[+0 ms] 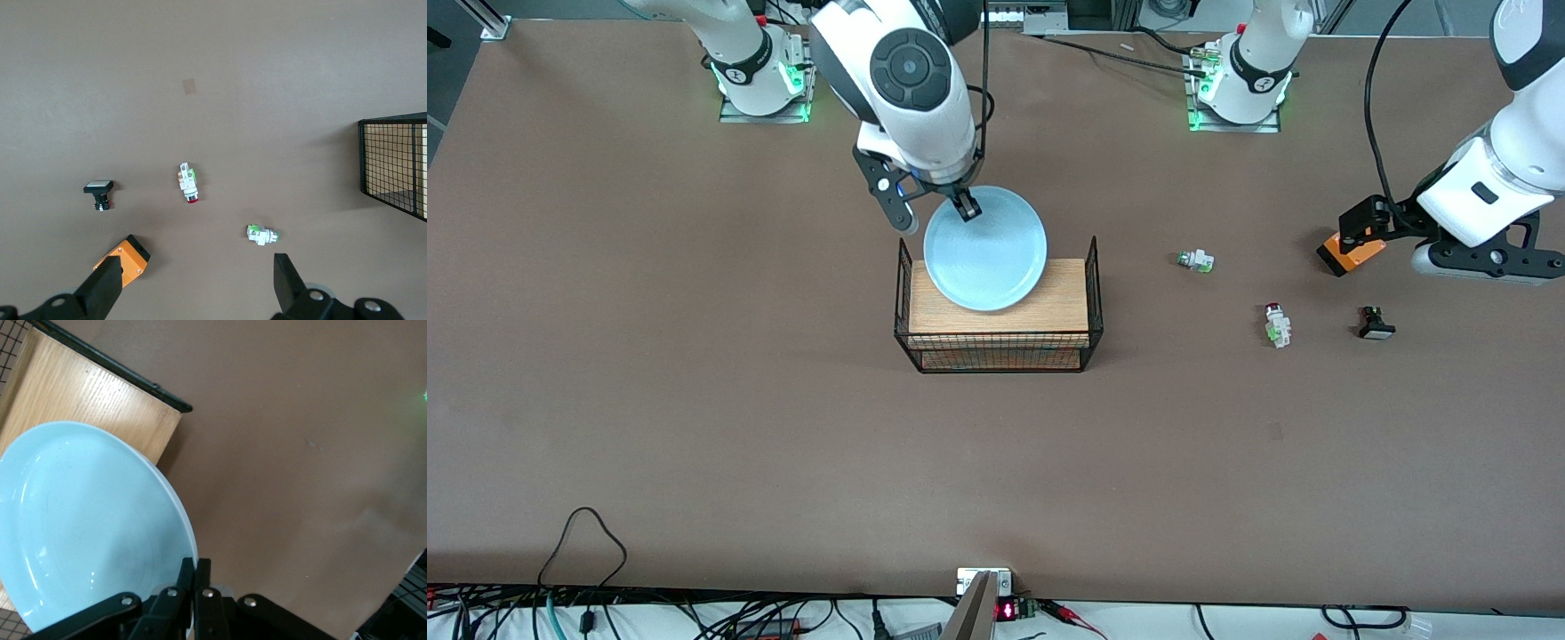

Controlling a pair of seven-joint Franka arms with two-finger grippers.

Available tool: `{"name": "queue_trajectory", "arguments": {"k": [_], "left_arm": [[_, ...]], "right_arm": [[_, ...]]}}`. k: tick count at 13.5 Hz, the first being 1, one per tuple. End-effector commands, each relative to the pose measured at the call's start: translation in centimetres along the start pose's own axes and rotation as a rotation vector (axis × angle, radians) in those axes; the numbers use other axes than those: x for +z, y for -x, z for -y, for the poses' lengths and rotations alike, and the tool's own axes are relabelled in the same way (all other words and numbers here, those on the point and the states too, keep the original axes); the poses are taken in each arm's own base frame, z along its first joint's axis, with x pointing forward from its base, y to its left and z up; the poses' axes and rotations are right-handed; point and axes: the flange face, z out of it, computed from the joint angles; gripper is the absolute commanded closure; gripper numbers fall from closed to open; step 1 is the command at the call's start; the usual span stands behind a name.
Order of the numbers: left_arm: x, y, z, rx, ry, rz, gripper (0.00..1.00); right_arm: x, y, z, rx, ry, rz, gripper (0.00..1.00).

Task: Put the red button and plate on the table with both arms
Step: 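Lift the blue plate out of the basket with the right gripper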

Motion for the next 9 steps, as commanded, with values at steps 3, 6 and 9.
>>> {"name": "queue_trajectory", "arguments": {"k": [3,6,9], "left_arm": [[-0.6,-0.1,0.0,0.01,0.012,0.007,0.0],[-0.6,-0.1,0.1,0.007,0.012,0.008,0.0],[-0.6,-0.1,0.1,0.008,0.014,0.007,0.0]], "right_arm": [[-6.1,0.4,-4.3,-0.053,0.1,-0.012,1.0],[-9.3,-1.4,-6.9,-0.171,0.149,-0.023,1.0],[-11.1,-5.4,-7.8,-0.375,0.157,-0.095,1.0]]}}
